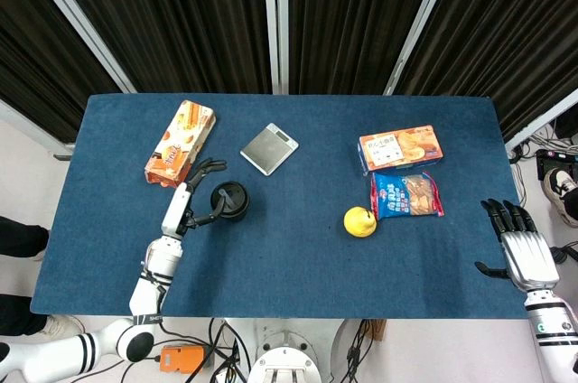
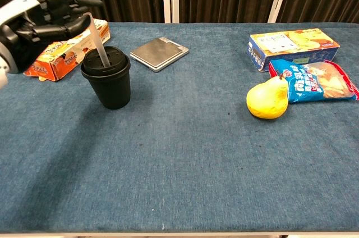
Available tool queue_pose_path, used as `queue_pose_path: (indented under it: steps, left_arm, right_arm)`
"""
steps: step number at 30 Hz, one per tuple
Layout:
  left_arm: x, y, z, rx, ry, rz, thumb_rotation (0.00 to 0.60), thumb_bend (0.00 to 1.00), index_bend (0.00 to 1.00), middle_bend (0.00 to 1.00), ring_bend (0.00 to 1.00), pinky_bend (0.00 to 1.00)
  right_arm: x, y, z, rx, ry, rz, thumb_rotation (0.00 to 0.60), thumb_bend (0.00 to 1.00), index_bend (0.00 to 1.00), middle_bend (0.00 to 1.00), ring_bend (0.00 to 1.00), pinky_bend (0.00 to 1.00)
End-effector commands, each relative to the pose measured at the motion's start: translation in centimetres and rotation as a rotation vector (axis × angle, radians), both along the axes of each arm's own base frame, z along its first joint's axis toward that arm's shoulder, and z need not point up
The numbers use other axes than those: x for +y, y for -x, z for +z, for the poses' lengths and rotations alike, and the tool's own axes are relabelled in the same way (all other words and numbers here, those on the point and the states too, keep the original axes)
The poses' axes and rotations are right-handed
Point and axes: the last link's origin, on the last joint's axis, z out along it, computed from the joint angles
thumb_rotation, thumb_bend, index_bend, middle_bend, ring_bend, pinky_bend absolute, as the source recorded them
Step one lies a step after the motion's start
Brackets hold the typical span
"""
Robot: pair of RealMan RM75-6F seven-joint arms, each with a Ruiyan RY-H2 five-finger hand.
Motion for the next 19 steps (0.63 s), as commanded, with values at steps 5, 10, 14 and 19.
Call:
queue_pose_path:
  steps: [5,10,14,19]
  left_arm:
    - [-0.9,4.9,5.3,0.257,-0.161,0.035,0.600,0.33,0.23,0.15,0.00,0.00]
    - [-3.0,11.5,9.9,0.668,-0.217,0.142,0.600,0.32,0.23,0.16,0.00,0.00]
    - [-5.4,15.8,12.4,1.019,-0.253,0.232,0.600,0.30,0.23,0.16,0.00,0.00]
    - [-8.8,18.7,13.8,1.141,-0.184,0.310,0.600,0.29,0.23,0.16,0.00,0.00]
  right_arm:
    - [-0.3,0.4,1.2,-0.015,0.030,-0.009,0.600,0.19,0.03,0.12,0.00,0.11]
    - [-0.4,0.8,2.2,-0.040,0.067,-0.005,0.600,0.20,0.03,0.12,0.00,0.11]
    - [-0.1,0.8,2.4,-0.056,0.094,0.019,0.600,0.20,0.03,0.12,0.00,0.11]
    - [0.3,0.6,2.3,-0.072,0.113,0.053,0.600,0.20,0.00,0.12,0.00,0.11]
